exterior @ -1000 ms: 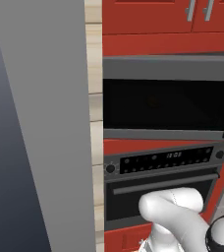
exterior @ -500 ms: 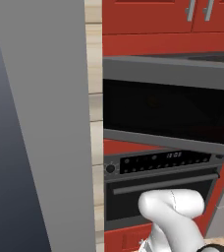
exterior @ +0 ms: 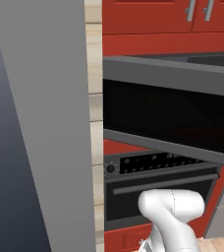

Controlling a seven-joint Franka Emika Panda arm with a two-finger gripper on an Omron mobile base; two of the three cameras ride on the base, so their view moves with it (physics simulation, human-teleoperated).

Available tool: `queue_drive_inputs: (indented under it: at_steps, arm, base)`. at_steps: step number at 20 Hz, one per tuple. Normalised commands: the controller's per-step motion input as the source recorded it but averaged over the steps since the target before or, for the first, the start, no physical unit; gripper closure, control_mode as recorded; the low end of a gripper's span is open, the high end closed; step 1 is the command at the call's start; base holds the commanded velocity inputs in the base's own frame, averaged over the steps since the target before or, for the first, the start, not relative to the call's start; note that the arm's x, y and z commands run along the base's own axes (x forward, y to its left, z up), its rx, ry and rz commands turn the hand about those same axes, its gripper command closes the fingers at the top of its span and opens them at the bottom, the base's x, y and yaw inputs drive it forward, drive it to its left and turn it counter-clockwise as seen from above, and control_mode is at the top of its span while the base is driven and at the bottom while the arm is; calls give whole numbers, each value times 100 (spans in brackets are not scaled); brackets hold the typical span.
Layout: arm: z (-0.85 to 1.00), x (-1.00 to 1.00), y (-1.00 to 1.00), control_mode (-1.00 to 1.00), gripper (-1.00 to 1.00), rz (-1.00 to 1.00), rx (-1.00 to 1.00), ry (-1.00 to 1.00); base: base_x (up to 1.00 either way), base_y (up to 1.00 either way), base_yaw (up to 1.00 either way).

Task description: Open the microwave door.

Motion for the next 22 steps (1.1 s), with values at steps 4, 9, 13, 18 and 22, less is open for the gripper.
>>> queue_drive_inputs:
  at_steps: [4,9,13,18,22]
  arm:
    - [51,-68,-82,-100,-100,16,3,-7]
    - [37,-68,-85,-100,-100,15,3,-6]
    - [1,-94,-88,-100,-100,8,-2,-22]
    - [11,-79,-79,-100,-100,5,-1,-31]
    - [-1,26,-1,-100,-100,4,-11,-15]
  base:
    - [0,0,0]
    - [0,0,0]
    - [0,0,0]
    - [0,0,0]
    - [0,0,0]
